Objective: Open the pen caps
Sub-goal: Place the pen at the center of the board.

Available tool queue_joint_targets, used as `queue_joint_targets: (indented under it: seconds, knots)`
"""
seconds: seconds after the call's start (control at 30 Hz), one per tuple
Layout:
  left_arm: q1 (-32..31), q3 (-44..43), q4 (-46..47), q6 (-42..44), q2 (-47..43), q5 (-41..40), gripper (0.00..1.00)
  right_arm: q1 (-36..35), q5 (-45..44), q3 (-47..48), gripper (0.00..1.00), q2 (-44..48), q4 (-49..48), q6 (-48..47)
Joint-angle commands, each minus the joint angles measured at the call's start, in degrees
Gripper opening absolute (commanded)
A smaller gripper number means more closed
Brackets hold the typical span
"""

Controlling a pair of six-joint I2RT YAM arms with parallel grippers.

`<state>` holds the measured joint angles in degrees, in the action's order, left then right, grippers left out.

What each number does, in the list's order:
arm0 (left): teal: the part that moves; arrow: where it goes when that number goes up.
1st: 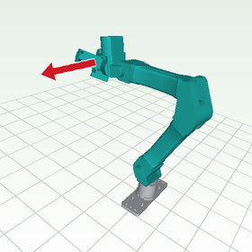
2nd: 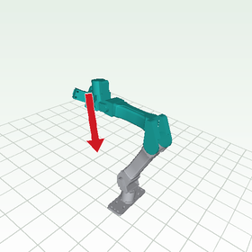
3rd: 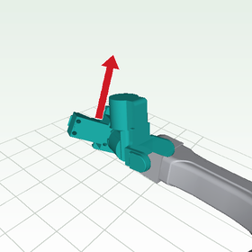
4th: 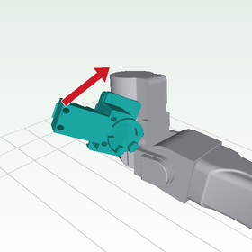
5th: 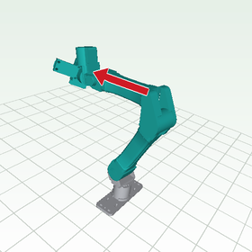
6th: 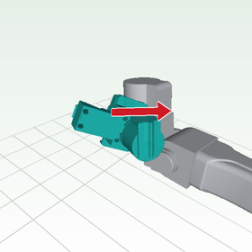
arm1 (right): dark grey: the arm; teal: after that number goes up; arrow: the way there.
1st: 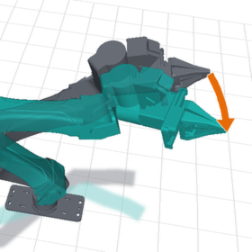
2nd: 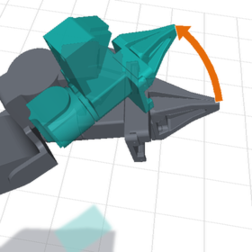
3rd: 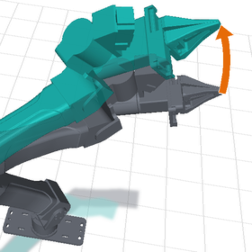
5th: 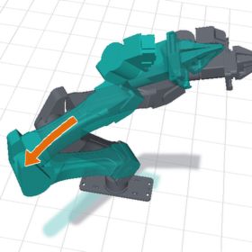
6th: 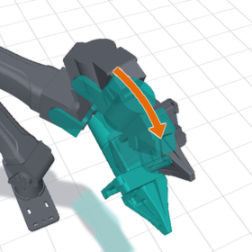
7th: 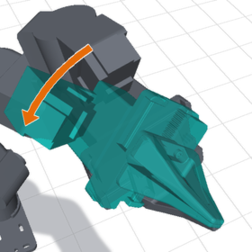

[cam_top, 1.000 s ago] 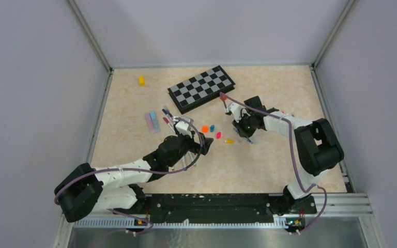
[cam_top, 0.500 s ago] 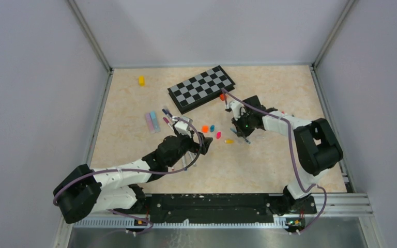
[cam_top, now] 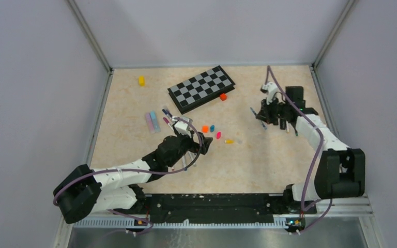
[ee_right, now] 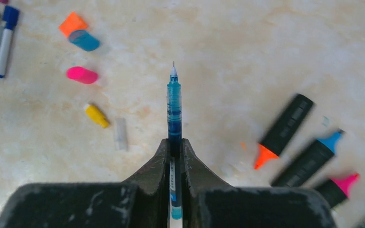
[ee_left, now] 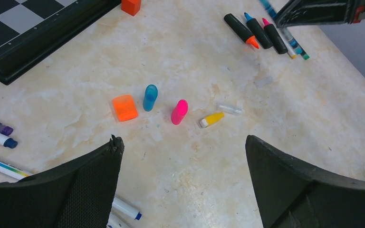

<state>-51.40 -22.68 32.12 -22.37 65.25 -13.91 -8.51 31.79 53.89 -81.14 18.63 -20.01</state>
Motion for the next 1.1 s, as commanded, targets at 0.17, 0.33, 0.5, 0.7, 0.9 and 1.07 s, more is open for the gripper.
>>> queue_joint_targets:
  seconds: [0.17, 0.33, 0.5, 0.7, 0.9, 1.07]
  knots:
    - [0.2, 1.0, 3.3, 0.9, -2.6, 0.0, 0.99, 22.0, 0.8, -1.5, 0.0, 3.8, -2.1, -2.0]
    - [0.2, 2.1, 3.1, 1.1, -4.5, -0.3, 0.99, 25.8, -6.3, -0.6, 0.0, 0.2, -3.0, -1.7]
    - [0.2, 2.9, 3.0, 1.3, -5.6, -0.6, 0.99, 26.2, -11.6, 0.4, 0.0, -4.6, -3.5, -0.7]
    - [0.2, 3.0, 2.8, 1.6, -6.3, -0.9, 0.99, 26.2, -15.4, 2.1, 0.0, -10.8, -2.1, 0.1]
    - [0.2, 2.8, 2.6, 1.8, -6.3, -0.9, 0.99, 26.2, -16.4, 2.7, 0.0, -13.3, -2.0, 1.3]
    - [0.2, 2.6, 2.4, 1.9, -6.4, -0.9, 0.99, 26.2, -16.2, 3.0, 0.12, -14.5, -1.4, 1.6]
